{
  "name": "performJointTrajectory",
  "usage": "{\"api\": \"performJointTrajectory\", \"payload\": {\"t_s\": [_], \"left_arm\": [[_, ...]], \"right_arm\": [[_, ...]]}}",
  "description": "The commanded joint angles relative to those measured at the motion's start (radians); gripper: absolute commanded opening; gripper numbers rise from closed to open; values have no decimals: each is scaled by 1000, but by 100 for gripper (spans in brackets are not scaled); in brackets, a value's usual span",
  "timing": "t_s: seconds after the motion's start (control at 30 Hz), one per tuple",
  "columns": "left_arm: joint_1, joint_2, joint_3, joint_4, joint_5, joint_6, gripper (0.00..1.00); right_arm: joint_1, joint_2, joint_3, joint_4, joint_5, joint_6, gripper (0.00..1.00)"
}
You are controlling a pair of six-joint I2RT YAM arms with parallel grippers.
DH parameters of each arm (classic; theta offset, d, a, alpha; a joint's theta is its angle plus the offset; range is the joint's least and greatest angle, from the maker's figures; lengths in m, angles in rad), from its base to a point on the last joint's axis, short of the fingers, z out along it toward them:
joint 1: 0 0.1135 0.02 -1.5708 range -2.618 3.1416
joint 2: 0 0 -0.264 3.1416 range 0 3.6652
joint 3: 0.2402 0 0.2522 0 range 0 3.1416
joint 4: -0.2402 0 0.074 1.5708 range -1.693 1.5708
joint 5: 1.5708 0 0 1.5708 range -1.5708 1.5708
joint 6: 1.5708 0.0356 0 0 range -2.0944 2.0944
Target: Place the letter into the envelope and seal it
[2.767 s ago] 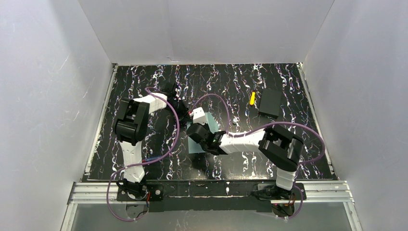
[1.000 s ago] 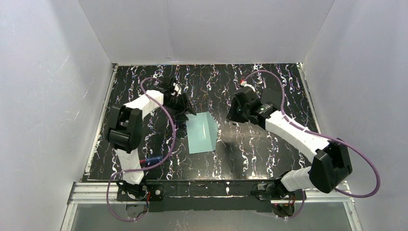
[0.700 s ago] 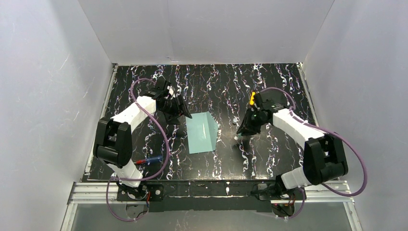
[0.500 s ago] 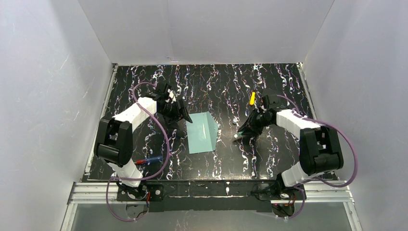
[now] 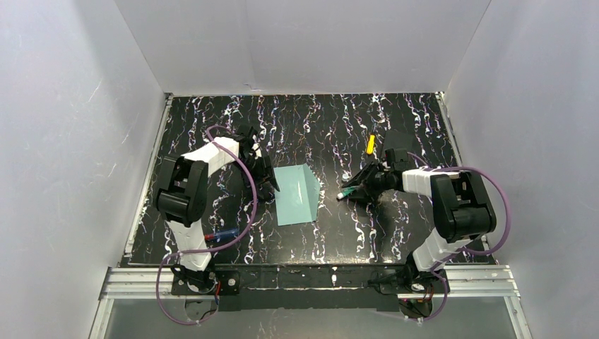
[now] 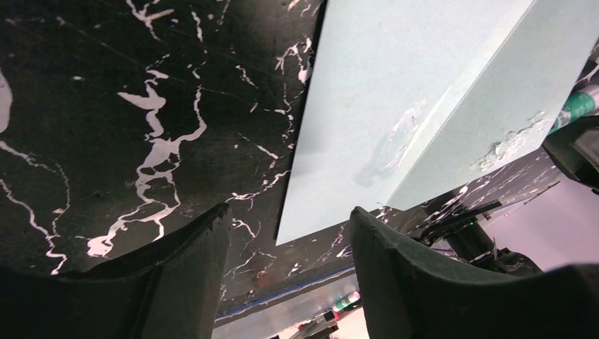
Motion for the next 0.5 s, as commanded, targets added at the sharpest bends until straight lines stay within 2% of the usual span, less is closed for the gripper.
{"api": "performJointTrajectory", "payload": {"t_s": [0.0,0.07,0.17,0.2,0.3,0.37,0.47], "left_arm": [[0,-3,38,-61,-24,30,59],[-1,2,41,-62,-16,30,59],[0,3,40,-60,-13,33,57],[-1,5,39,-58,-13,35,55],[-1,14,35,-55,-3,37,43],[-1,21,33,-51,3,38,36],[-1,26,25,-39,14,31,30]], "right_arm": [[-6,-18,25,-17,48,-16,63],[-6,-55,46,-64,84,-32,68],[-6,-121,98,-153,148,-83,67],[-6,-136,113,-166,156,-103,63],[2,-145,154,-170,132,-165,40],[26,-134,190,-207,150,-210,29],[81,-113,206,-206,173,-228,23]]}}
